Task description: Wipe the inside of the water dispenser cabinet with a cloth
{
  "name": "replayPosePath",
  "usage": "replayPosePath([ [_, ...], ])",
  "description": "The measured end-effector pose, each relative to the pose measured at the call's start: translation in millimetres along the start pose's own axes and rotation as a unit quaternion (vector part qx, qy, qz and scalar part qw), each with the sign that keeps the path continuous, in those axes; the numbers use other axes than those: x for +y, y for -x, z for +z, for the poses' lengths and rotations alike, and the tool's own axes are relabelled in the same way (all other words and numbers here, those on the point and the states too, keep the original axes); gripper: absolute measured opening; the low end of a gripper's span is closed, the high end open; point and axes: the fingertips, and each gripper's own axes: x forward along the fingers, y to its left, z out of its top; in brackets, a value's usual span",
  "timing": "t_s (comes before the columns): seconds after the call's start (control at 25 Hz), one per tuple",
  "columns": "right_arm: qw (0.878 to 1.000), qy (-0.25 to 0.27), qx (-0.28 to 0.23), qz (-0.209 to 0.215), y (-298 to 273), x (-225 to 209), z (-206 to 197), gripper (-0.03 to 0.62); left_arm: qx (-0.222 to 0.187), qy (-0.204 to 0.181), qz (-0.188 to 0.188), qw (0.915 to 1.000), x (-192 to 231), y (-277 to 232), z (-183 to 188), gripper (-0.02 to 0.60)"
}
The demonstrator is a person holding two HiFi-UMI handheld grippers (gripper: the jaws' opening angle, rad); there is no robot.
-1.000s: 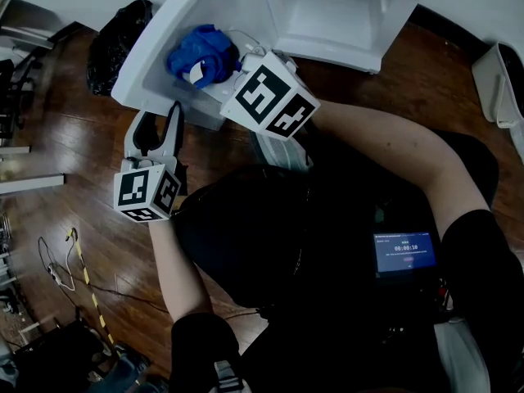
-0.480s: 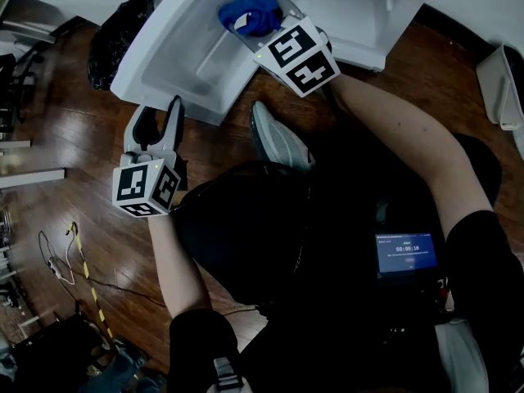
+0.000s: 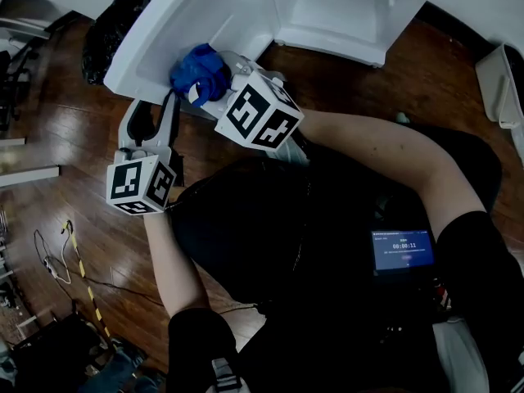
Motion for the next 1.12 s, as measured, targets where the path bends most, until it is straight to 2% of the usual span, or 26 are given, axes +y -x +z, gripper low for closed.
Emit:
replayPosePath([
  [0.12, 1.0, 0.006, 0.001, -0.023, 0.1, -18.2, -9.6, 0.156, -0.001, 0.004, 0.006, 1.0, 2.7, -0.6, -0.7, 0.195],
  [0.24, 0.997, 0.005, 0.018, -0.08, 9.8, -67.3, -25.3, 0.156, 0.002, 0.011, 0.018, 0.9998, 9.1, -1.9, -1.1, 0.193],
  [0.44, 0.983, -0.018, 0.059, -0.172, 36.1, -144.9, -57.1, 0.156, 0.004, 0.018, 0.033, 0.9993, 14.8, -3.8, -1.6, 0.193],
  [0.56, 0.976, -0.032, 0.065, -0.204, 46.5, -165.7, -64.6, 0.156, 0.014, 0.018, 0.045, 0.9987, 18.4, -7.2, -1.7, 0.195],
  [0.68, 0.979, -0.035, 0.072, -0.186, 32.3, -148.4, -65.0, 0.156, 0.025, 0.02, 0.057, 0.9979, 22.3, -9.5, -1.7, 0.196],
  [0.92, 0.995, -0.022, 0.054, -0.08, -14.5, -50.3, -44.2, 0.156, 0.024, 0.029, 0.06, 0.9975, 23.8, -8.4, -6.2, 0.196],
  [1.04, 0.999, 0.005, 0.046, -0.025, -27.9, -5.9, -33.0, 0.156, 0.022, 0.028, 0.06, 0.9976, 24.5, -8.2, -5.4, 0.196],
  [1.12, 0.999, 0.026, 0.042, -0.01, -31.6, 6.5, -31.3, 0.156, 0.023, 0.026, 0.062, 0.9975, 25.3, -7.1, -5.3, 0.196],
])
